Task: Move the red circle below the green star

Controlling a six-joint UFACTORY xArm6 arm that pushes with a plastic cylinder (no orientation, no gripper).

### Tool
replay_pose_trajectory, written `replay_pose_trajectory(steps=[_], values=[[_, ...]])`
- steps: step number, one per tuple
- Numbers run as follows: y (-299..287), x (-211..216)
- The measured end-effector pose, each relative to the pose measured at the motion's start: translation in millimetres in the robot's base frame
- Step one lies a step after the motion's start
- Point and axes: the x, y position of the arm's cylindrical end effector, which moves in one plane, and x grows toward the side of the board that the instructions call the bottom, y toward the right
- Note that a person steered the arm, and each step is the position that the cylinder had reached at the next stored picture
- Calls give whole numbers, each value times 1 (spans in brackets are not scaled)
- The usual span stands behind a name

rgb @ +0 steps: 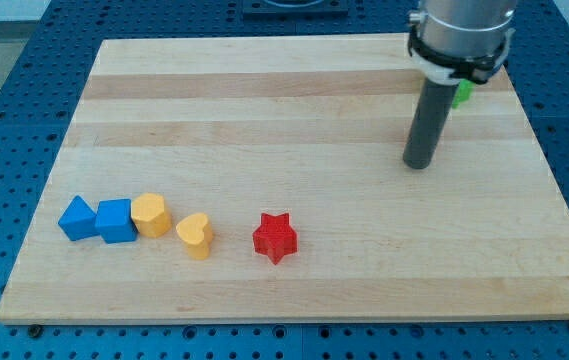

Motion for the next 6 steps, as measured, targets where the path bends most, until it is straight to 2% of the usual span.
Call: replay_pose_trajectory(steps=[1,3,6], values=[[-23,1],[20,-38],[50,-43]])
